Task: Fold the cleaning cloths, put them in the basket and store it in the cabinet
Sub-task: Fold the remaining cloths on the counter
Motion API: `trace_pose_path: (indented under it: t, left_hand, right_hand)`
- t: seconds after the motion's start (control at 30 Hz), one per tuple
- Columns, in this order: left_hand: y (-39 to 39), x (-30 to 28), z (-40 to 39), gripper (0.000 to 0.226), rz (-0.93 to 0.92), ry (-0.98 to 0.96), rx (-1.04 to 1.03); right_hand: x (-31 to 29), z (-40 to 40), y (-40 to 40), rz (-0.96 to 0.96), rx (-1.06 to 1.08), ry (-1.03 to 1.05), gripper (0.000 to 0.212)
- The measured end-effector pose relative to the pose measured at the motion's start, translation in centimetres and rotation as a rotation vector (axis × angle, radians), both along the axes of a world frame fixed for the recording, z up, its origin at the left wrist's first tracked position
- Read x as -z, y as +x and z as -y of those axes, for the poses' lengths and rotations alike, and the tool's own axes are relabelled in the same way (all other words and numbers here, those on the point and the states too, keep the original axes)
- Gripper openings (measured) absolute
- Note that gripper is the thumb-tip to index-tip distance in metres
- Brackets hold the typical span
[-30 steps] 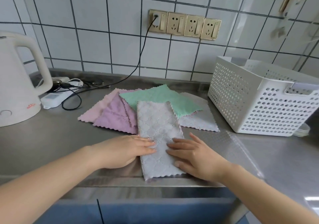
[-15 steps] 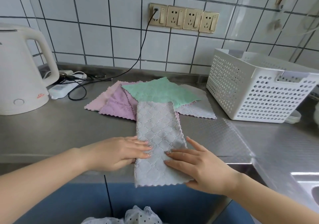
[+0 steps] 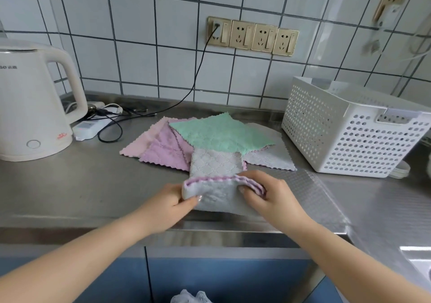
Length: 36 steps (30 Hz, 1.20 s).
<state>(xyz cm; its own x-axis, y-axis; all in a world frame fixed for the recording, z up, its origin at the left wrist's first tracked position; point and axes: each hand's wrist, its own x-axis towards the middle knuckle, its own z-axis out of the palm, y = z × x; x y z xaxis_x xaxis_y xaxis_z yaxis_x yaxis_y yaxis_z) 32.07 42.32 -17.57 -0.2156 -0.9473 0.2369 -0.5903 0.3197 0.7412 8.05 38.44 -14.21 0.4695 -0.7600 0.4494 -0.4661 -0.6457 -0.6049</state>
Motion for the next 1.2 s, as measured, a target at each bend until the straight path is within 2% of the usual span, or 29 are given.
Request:
trace_pose_path:
  t: [0.1,0.17,0.2,0.27,0.33,0.4,0.5,0.57,0.93,1.03,1.1,1.2]
  left_hand:
    - [0.1,-0.2,0.8,0.027,-0.143,0.087,-0.119]
    - [-0.1,-0.3,1.5,0.015,-0.231,0.109,-0.133]
    - [-0.2,-0.5,1.9,0.016,-0.289,0.114,-0.144]
    - [0.0,-0.6,2.6,0.05,-0.358,0.133,-0.169]
    - [0.5,-0.2,3.5,0.076,-0.317,0.136,-0.19]
    - [0.9,-0.1,3.8,0.071,-0.301,0.134,-0.151]
    - [0.9,-0.2,4.7,0.044,-0.152,0.065,-0.156]
    - [1.0,-0.4,5.7,0.038,-0.089,0.071,-0.181]
    - [0.5,-1.3,8.3,0.055,0.325,0.079,-0.281]
    - [0.3,-1.8,7.5,0.049,0.527,-0.191,-0.381]
    - [-1.1,-2.4,7.0,0.046,0.577,-0.309,-0.317]
    - [-3.4,-1.7,7.0,0.057,0.729,-0.122,-0.21]
  right_hand:
    - [0.1,0.4,0.2,0.112,0.054,0.169,0.052]
    - [0.7,0.8,0.5,0.091,0.063,0.223,0.068]
    - [0.9,1.2,0.6,0.064,0.063,0.233,0.069]
    - [1.3,2.5,0.9,-0.011,0.066,0.221,0.062]
    - [1.6,3.9,1.3,-0.118,0.081,0.205,0.054]
    - [1.9,4.9,1.7,-0.216,0.09,0.176,0.047]
    - [1.8,6.1,2.5,-0.294,0.108,0.119,0.04]
    - [1.7,6.9,2.9,-0.318,0.133,0.121,0.04]
    - [1.3,8.7,3.6,-0.493,0.254,0.144,0.04]
    - [0.5,8.3,3.4,-0.633,0.403,-0.032,0.049]
    - [-0.1,7.5,4.6,-0.629,0.389,-0.153,0.051]
    - [0.6,6.3,7.7,-0.672,0.236,-0.093,0.053]
